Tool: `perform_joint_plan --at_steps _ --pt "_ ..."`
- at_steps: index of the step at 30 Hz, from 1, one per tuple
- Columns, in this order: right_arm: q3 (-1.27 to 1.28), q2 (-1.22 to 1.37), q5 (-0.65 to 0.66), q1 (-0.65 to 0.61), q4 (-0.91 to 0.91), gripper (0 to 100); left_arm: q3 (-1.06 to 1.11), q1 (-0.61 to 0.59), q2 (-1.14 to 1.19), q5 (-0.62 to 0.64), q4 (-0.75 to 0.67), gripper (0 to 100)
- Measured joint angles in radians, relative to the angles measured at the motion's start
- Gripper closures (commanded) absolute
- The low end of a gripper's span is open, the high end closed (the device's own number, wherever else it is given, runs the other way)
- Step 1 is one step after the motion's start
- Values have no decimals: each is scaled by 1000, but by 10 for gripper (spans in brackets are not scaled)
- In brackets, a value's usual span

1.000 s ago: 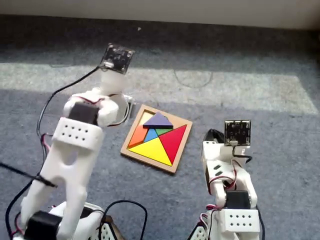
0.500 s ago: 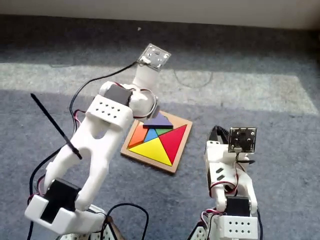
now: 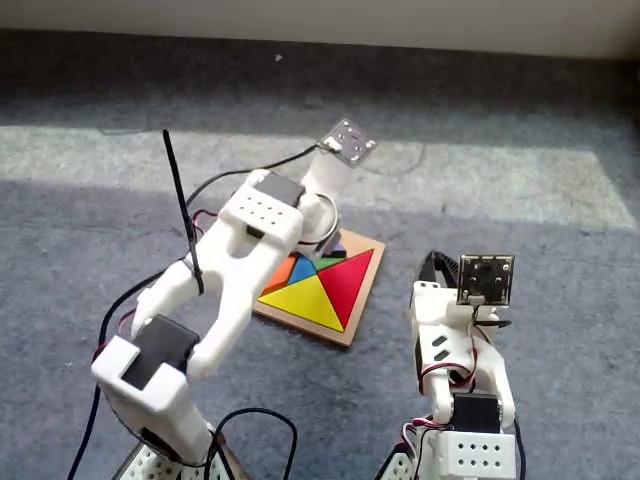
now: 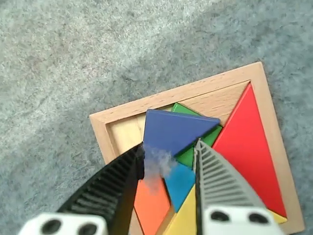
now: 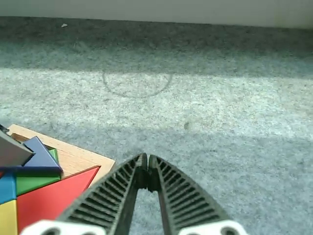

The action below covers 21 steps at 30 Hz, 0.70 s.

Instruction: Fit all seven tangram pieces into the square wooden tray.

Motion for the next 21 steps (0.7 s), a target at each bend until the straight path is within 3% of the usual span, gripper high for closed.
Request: perform_joint_plan --at_steps 6,14,21 --pt "0 0 0 0 0 978 -81 -2 115 0 0 822" --pt "0 0 0 0 0 978 -242 -118 261 -5 -3 822" --pt "0 0 0 0 0 978 -282 -150 290 -3 5 822"
